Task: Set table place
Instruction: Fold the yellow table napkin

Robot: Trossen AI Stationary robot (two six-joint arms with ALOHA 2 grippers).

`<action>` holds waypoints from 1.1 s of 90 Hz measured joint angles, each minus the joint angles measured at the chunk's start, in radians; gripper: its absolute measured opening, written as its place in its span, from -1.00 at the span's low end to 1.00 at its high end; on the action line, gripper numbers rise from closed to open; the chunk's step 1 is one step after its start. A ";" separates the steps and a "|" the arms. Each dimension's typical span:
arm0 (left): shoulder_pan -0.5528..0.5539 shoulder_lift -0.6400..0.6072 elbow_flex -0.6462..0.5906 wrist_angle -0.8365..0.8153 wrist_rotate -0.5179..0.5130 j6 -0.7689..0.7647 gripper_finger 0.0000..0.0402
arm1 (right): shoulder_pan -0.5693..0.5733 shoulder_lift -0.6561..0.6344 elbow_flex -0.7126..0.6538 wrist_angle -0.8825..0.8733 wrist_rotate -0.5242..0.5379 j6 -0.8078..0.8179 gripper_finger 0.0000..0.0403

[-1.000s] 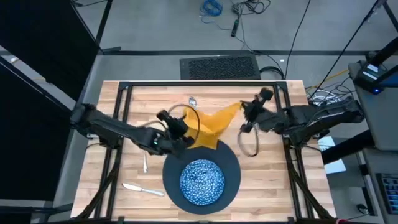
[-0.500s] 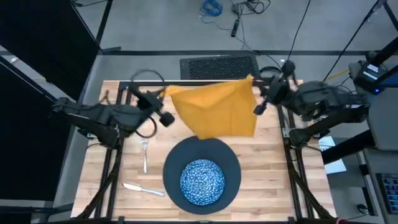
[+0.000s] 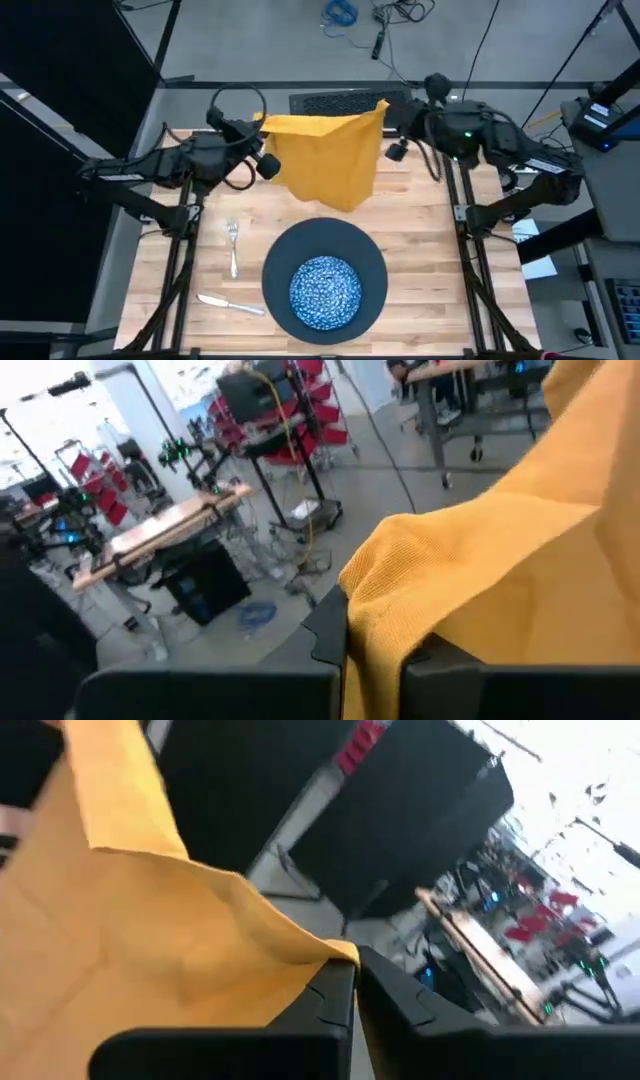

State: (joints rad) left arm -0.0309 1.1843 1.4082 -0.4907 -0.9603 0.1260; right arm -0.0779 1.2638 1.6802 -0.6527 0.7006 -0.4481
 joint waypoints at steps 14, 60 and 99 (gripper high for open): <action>-0.021 0.000 0.000 -0.155 0.009 -0.126 -1.00 | -0.005 0.007 0.000 -0.081 -0.001 0.057 -1.00; -0.343 -0.002 0.022 -0.263 0.051 -0.330 -1.00 | 0.273 -0.021 0.000 -0.288 0.167 0.275 -1.00; -0.545 -0.004 0.151 -0.255 -0.011 -0.351 -1.00 | 0.540 -0.022 0.093 -0.292 0.371 0.285 -1.00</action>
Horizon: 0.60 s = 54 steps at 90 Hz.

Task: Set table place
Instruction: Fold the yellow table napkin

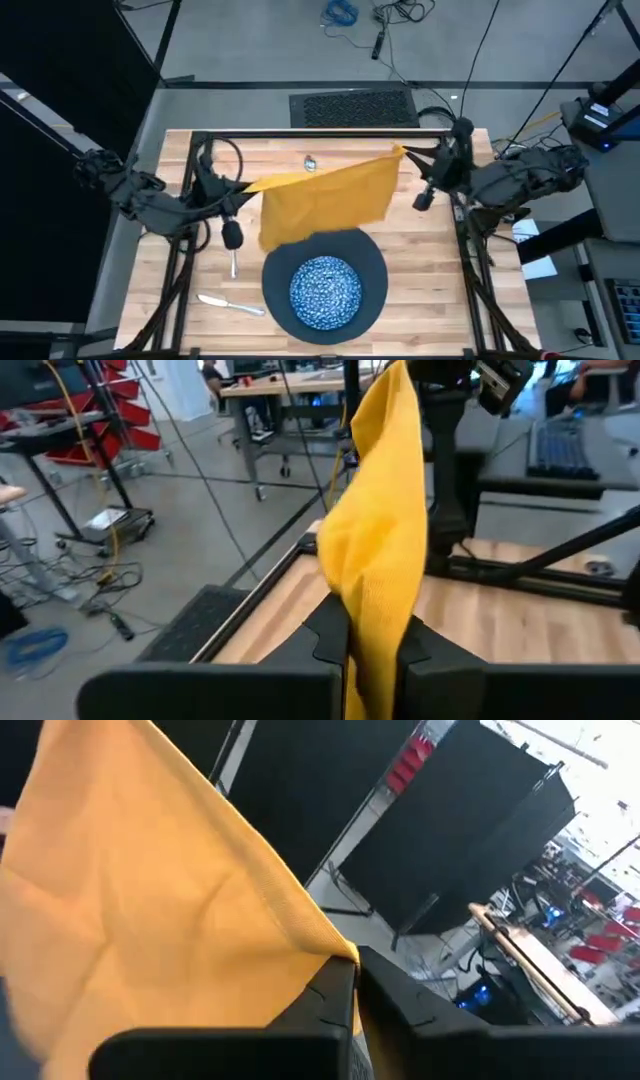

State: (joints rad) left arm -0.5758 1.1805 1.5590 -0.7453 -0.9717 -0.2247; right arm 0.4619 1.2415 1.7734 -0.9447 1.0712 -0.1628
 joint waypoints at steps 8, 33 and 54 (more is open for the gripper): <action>-0.004 0.001 0.000 -0.051 -0.001 -0.055 -1.00 | 0.003 0.000 0.002 -0.029 0.001 0.030 -1.00; 0.043 0.056 -0.029 -0.341 -0.001 -0.336 -1.00 | -0.100 0.025 -0.079 -0.176 -0.075 0.186 -1.00; 0.176 0.148 -0.030 -0.387 0.073 -0.313 -1.00 | -0.268 0.028 -0.170 -0.130 -0.160 0.153 -1.00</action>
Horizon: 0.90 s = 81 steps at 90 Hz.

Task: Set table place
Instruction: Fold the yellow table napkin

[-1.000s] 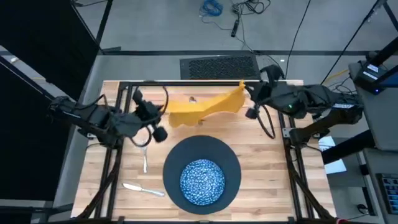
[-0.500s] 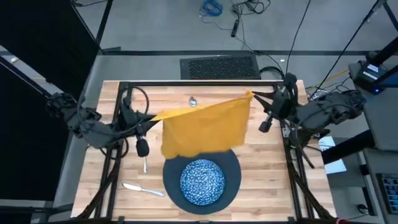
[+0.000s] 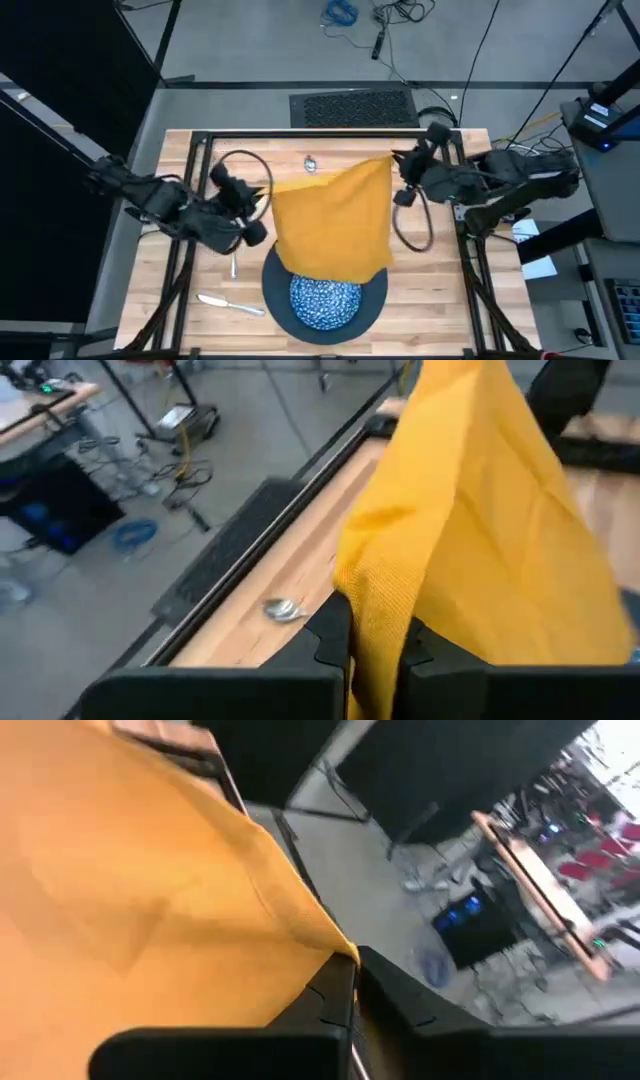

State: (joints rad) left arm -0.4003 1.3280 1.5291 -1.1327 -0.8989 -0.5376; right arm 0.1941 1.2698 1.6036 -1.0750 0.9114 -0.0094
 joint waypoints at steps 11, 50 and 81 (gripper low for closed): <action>0.107 0.045 0.000 0.002 0.053 0.086 -1.00 | -0.073 0.000 -0.029 0.041 0.001 -0.049 -1.00; 0.336 0.075 0.000 0.003 0.269 0.266 -1.00 | -0.283 -0.001 -0.045 0.055 -0.002 -0.160 -1.00; 0.374 0.075 0.000 0.002 0.276 0.292 -1.00 | -0.361 0.001 -0.045 0.099 -0.077 -0.197 -1.00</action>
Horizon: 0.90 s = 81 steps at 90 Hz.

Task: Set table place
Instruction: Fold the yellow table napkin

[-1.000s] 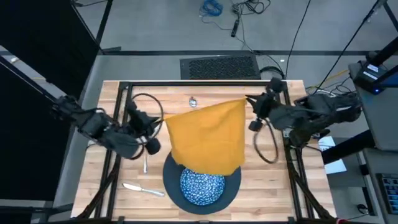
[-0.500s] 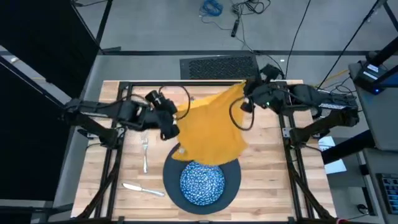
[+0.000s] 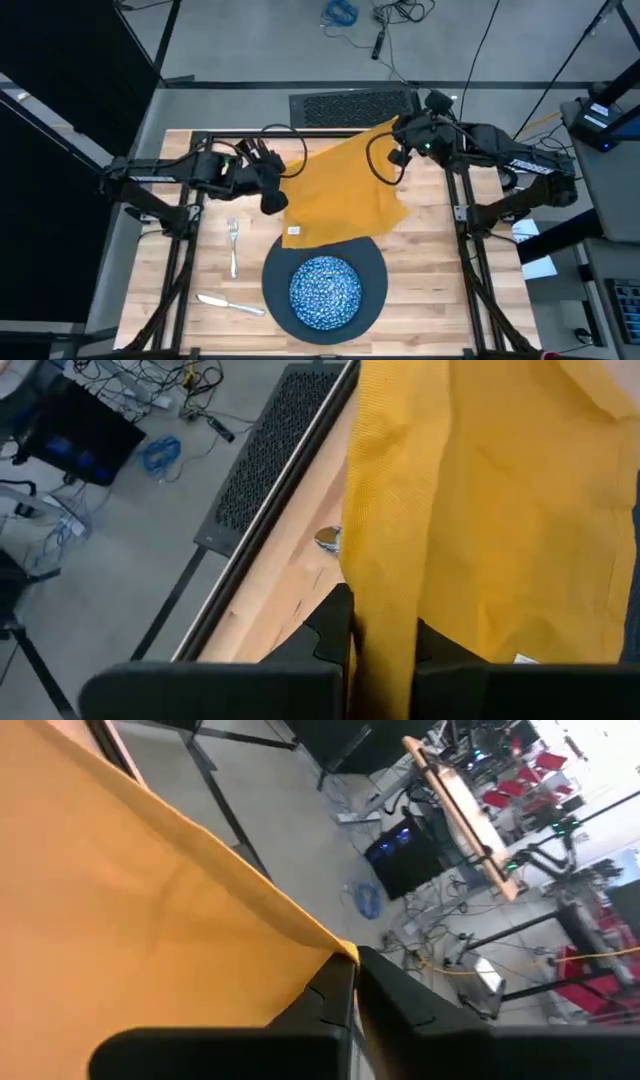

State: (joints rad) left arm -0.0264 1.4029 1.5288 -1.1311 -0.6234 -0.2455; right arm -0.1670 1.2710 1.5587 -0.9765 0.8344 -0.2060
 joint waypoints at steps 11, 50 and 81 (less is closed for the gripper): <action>0.019 0.000 0.000 0.000 0.021 0.007 -1.00 | -0.031 0.002 -0.029 0.009 -0.025 0.001 -1.00; 0.109 0.035 0.000 0.012 0.067 0.049 -1.00 | -0.217 0.004 -0.242 0.251 -0.160 -0.071 -1.00; 0.154 0.131 0.000 0.057 0.101 0.100 -1.00 | -0.333 0.004 -0.261 0.286 -0.200 -0.081 -1.00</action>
State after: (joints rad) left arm 0.1276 1.5341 1.5284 -1.0740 -0.5228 -0.1455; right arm -0.5002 1.2747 1.2980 -0.6908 0.6345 -0.2872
